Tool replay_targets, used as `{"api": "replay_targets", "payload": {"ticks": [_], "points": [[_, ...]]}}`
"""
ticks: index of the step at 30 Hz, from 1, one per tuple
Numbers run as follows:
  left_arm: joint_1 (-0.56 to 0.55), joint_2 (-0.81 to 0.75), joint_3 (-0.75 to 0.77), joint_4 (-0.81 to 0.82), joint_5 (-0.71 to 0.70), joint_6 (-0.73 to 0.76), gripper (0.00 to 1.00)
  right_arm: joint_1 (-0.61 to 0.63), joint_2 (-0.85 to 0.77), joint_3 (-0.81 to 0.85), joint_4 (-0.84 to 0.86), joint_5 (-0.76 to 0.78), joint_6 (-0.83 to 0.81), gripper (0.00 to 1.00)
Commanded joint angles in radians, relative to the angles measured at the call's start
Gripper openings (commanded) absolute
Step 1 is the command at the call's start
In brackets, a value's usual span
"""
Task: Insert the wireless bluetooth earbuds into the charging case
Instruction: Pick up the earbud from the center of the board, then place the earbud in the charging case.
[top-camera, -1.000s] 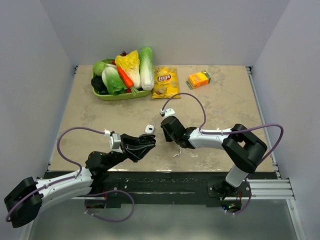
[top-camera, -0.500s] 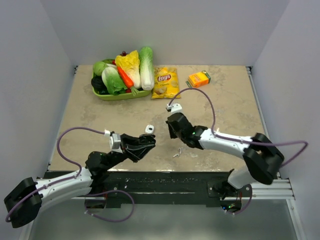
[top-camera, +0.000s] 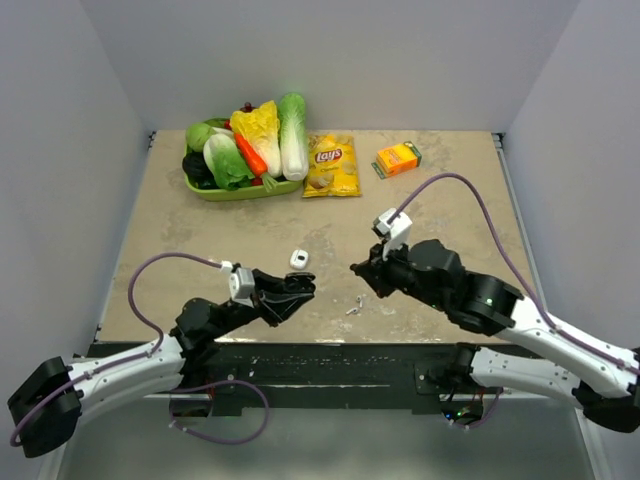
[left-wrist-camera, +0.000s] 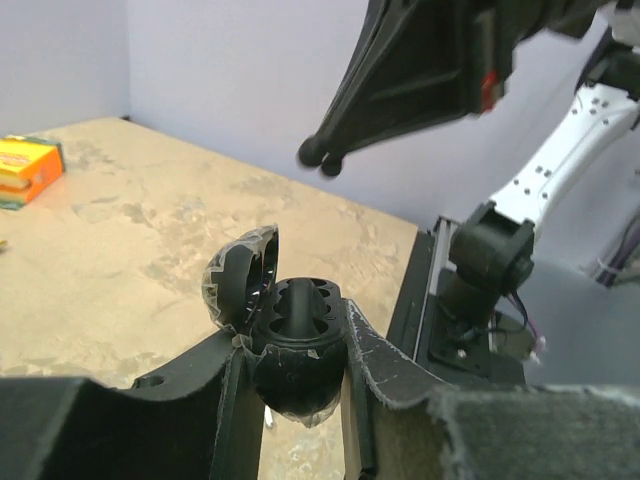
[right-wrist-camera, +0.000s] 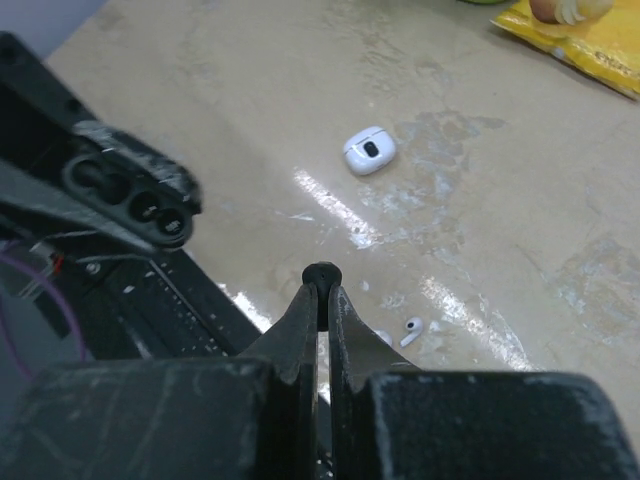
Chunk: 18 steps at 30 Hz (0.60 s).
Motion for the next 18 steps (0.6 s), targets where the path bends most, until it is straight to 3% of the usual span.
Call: {"api": "replay_targets", "payload": {"ticks": [1, 6, 10, 14, 18], "points": [[0.038, 0.028, 0.130, -0.060, 0.212, 0.060, 0.00, 0.008, -0.160, 0.097, -0.115, -0.224, -0.079, 0.00], [0.143, 0.112, 0.214, -0.019, 0.473, -0.036, 0.00, 0.008, -0.197, 0.175, -0.183, -0.368, -0.174, 0.00], [0.153, 0.220, 0.285, 0.084, 0.642, -0.115, 0.00, 0.008, -0.176, 0.163, -0.175, -0.424, -0.208, 0.00], [0.151, 0.324, 0.311, 0.246, 0.691, -0.208, 0.00, 0.008, -0.162, 0.161, -0.138, -0.444, -0.213, 0.00], [0.151, 0.390, 0.334, 0.292, 0.703, -0.230, 0.00, 0.008, -0.134, 0.186, -0.132, -0.457, -0.220, 0.00]]}}
